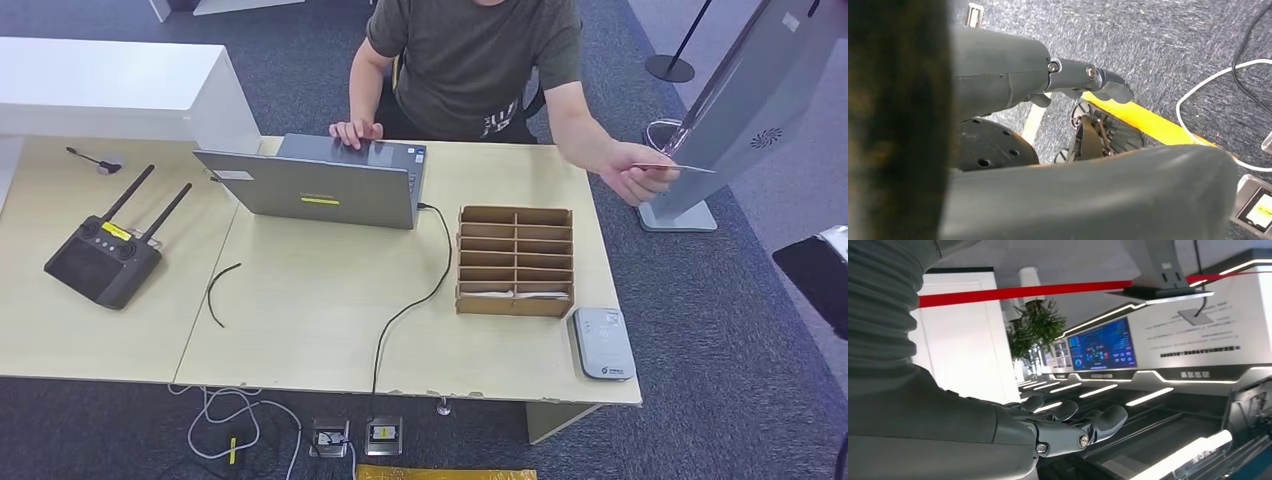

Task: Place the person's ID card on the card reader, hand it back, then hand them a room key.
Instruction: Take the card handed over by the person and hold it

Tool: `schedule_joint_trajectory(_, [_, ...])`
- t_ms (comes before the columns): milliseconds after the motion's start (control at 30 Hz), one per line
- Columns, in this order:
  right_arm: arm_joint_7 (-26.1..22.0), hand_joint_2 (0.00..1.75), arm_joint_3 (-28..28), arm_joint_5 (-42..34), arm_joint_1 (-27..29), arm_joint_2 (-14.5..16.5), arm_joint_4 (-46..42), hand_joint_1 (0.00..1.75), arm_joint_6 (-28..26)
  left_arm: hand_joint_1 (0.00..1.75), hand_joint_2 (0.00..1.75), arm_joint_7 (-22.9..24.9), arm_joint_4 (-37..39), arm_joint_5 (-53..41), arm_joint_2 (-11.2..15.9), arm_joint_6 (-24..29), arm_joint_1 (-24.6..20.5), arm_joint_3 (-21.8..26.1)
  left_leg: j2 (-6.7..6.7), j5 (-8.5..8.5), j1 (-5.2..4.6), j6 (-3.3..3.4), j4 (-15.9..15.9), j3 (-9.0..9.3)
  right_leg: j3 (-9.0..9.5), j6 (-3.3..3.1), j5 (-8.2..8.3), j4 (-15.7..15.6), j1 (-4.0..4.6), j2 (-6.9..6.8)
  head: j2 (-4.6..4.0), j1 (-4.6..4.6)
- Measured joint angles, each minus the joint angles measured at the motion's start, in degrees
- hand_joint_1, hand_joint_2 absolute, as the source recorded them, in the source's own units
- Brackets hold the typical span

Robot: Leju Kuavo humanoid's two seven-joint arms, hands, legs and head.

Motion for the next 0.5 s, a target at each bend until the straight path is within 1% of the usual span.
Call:
schedule_joint_trajectory(167, [0.02, 1.75, 8.94, -0.80, -4.35, -0.05, -0.56, 0.00, 1.21, 0.00, 0.00, 0.55, 0.16, -1.34, 0.10, -1.07, -0.17, -1.11, 0.04, -0.02, 0.02, -0.03, 0.00, 0.00, -0.01, -0.02, -0.02, 0.00, 0.02, 0.03, 0.01, 0.00])
schedule_joint_trajectory(267, [0.03, 1.75, 13.22, -1.09, -6.29, 0.28, -0.56, 0.00, 0.75, 0.00, 0.00, 1.02, 0.32, -2.20, 0.19, -1.80, -0.21, -1.73, 0.04, -0.02, 0.03, -0.03, 0.00, 0.00, -0.02, -0.04, -0.03, -0.01, 0.03, 0.03, 0.01, -0.01])
schedule_joint_trajectory(400, [0.10, 1.75, 17.98, -2.09, -6.81, 0.64, -0.27, 0.00, -0.84, 0.00, 0.00, 1.33, 0.90, -3.43, 0.33, -3.08, -0.25, -2.52, 0.03, -0.03, 0.04, -0.04, 0.00, -0.01, -0.03, -0.05, -0.04, -0.01, 0.04, 0.02, 0.01, 0.01])
schedule_joint_trajectory(500, [0.14, 1.75, 20.21, -2.57, -6.85, 0.72, -0.01, 0.00, -1.90, 0.00, 0.00, 1.34, 1.37, -3.98, 0.49, -3.54, -0.29, -2.99, 0.04, -0.04, 0.04, -0.06, 0.00, -0.01, -0.03, -0.05, -0.04, -0.01, 0.05, 0.04, 0.01, 0.01])
